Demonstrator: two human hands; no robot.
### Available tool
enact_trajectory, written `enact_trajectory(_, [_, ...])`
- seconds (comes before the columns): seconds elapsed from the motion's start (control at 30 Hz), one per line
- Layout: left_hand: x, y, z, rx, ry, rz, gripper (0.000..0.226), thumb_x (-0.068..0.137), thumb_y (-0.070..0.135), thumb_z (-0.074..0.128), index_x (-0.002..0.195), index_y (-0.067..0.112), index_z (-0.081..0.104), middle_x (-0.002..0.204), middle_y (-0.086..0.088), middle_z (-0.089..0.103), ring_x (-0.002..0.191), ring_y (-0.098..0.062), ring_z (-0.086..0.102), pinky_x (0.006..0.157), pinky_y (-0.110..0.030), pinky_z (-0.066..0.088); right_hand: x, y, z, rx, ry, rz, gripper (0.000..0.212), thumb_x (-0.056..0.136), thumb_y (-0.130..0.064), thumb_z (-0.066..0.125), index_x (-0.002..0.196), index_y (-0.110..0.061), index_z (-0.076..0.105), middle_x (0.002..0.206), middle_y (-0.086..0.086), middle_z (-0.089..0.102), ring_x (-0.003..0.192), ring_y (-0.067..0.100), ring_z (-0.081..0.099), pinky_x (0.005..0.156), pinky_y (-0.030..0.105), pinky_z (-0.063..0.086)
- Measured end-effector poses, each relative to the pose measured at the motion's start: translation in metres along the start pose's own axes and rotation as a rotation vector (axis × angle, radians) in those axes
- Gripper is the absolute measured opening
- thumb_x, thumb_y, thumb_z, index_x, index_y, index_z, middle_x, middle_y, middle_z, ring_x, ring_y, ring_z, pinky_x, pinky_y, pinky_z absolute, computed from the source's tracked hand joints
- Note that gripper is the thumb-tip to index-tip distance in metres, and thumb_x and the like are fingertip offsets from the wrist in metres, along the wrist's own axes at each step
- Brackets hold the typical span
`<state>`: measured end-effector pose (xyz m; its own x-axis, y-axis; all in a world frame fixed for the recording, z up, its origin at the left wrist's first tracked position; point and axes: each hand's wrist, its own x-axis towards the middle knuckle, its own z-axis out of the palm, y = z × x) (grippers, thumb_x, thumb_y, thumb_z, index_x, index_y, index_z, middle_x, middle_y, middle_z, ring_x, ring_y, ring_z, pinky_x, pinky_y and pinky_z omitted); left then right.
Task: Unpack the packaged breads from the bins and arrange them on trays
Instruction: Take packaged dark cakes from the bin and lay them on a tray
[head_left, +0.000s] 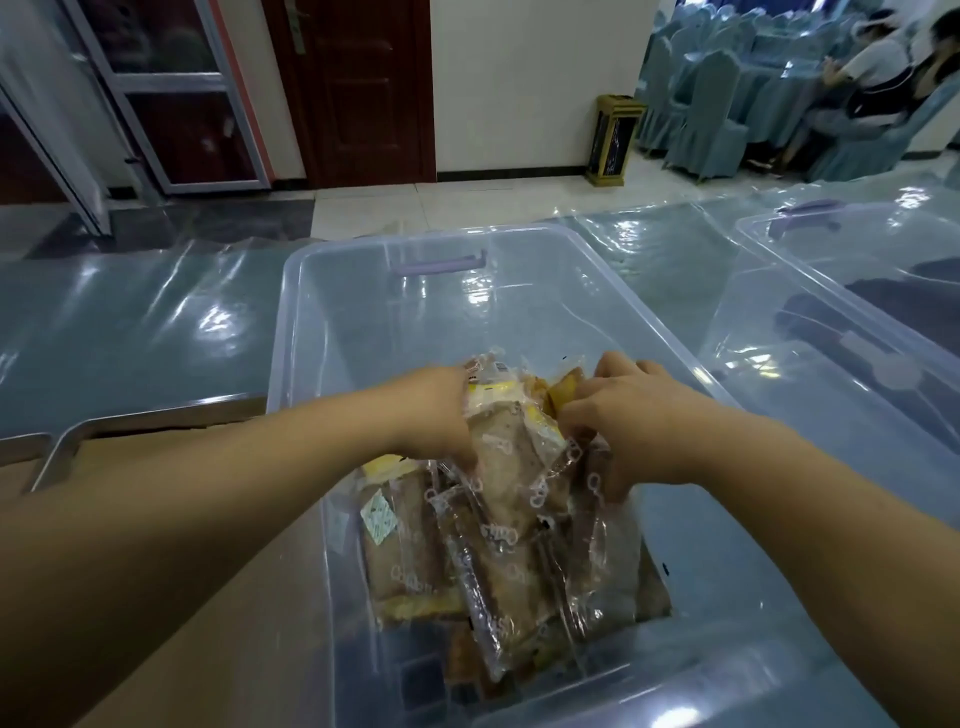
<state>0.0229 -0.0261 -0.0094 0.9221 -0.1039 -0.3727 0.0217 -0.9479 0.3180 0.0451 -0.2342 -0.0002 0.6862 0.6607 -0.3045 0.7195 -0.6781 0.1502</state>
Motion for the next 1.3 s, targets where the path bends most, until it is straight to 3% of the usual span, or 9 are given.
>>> enact_trajectory(0.3, [-0.016, -0.006, 0.029, 0.078, -0.254, -0.141, 0.038, 0.089, 0.036, 0.057, 0.104, 0.001, 0.058, 0.089, -0.016, 0.07, 0.065, -0.027, 0.067, 0.055, -0.03, 0.054, -0.001, -0.009, -0.003, -0.025, 0.045, -0.012, 0.069, 0.056, -0.068, 0.072, 0.116, -0.04, 0.053, 0.095, -0.014, 0.041, 0.102, 0.018, 0.03, 0.074, 0.031, 0.029])
enact_trajectory(0.47, [-0.01, 0.002, 0.034, -0.292, -0.197, -0.172, 0.04, 0.084, 0.019, 0.067, 0.113, 0.0, 0.046, 0.088, -0.024, 0.069, 0.072, -0.034, 0.07, 0.064, -0.045, 0.059, -0.003, -0.01, 0.0, -0.012, 0.036, 0.008, 0.071, 0.055, -0.067, 0.073, 0.117, -0.04, 0.051, 0.11, -0.01, 0.049, 0.108, 0.019, 0.029, 0.077, 0.032, 0.029])
enact_trajectory(0.63, [-0.008, 0.001, 0.027, -0.458, -0.173, -0.277, 0.039, 0.072, 0.019, 0.08, 0.092, 0.002, 0.051, 0.083, -0.016, 0.066, 0.056, -0.02, 0.069, 0.053, -0.034, 0.059, -0.006, -0.008, -0.001, 0.017, 0.026, 0.024, 0.069, 0.058, -0.062, 0.075, 0.117, -0.038, 0.052, 0.109, -0.009, 0.05, 0.107, 0.019, 0.028, 0.078, 0.032, 0.031])
enact_trajectory(0.77, [-0.013, -0.001, 0.023, -0.526, -0.221, -0.356, 0.03, 0.072, 0.018, 0.08, 0.09, 0.005, 0.059, 0.095, -0.008, 0.06, 0.059, -0.018, 0.065, 0.065, -0.035, 0.06, -0.009, -0.007, -0.003, 0.076, -0.007, 0.026, 0.06, 0.068, -0.046, 0.075, 0.122, -0.036, 0.052, 0.113, -0.009, 0.05, 0.112, 0.019, 0.026, 0.084, 0.033, 0.032])
enact_trajectory(0.87, [-0.02, 0.0, 0.017, -0.583, -0.207, -0.315, 0.036, 0.074, 0.014, 0.077, 0.101, 0.002, 0.058, 0.113, -0.005, 0.054, 0.079, -0.027, 0.066, 0.076, -0.042, 0.058, -0.014, -0.004, -0.009, 0.088, -0.013, 0.009, 0.05, 0.071, -0.04, 0.074, 0.117, -0.038, 0.053, 0.116, -0.011, 0.05, 0.117, 0.018, 0.029, 0.093, 0.036, 0.034])
enact_trajectory(1.0, [-0.038, 0.002, 0.0, -0.693, -0.044, -0.2, 0.023, 0.075, 0.005, 0.074, 0.093, 0.0, 0.063, 0.095, -0.019, 0.067, 0.073, -0.03, 0.068, 0.07, -0.042, 0.059, -0.021, -0.002, -0.023, 0.024, 0.092, 0.054, 0.04, 0.072, -0.043, 0.068, 0.109, -0.036, 0.054, 0.111, -0.011, 0.051, 0.118, 0.018, 0.035, 0.1, 0.046, 0.028])
enact_trajectory(1.13, [-0.064, -0.001, -0.023, -0.674, 0.273, -0.039, 0.022, 0.069, 0.009, 0.079, 0.083, 0.012, 0.063, 0.083, -0.01, 0.069, 0.07, -0.023, 0.067, 0.065, -0.037, 0.059, -0.031, -0.005, -0.045, -0.015, 0.238, 0.176, 0.039, 0.073, -0.049, 0.063, 0.108, -0.032, 0.056, 0.11, -0.011, 0.054, 0.124, 0.017, 0.033, 0.104, 0.059, 0.014])
enact_trajectory(1.2, [-0.078, -0.006, -0.036, -0.625, 0.475, -0.015, 0.029, 0.065, 0.016, 0.084, 0.082, 0.015, 0.06, 0.083, -0.004, 0.066, 0.073, -0.02, 0.065, 0.065, -0.036, 0.056, -0.036, -0.009, -0.056, 0.015, 0.331, 0.236, 0.036, 0.074, -0.053, 0.062, 0.101, -0.031, 0.054, 0.098, -0.011, 0.056, 0.108, 0.015, 0.046, 0.101, 0.053, 0.022])
enact_trajectory(1.3, [-0.097, -0.019, -0.053, -0.603, 0.716, 0.051, 0.032, 0.063, 0.023, 0.084, 0.081, 0.016, 0.059, 0.081, -0.001, 0.066, 0.074, -0.013, 0.063, 0.062, -0.031, 0.052, -0.04, -0.021, -0.072, 0.1, 0.481, 0.302, 0.038, 0.074, -0.058, 0.063, 0.098, -0.03, 0.051, 0.089, -0.01, 0.058, 0.08, 0.013, 0.052, 0.079, 0.035, 0.04])
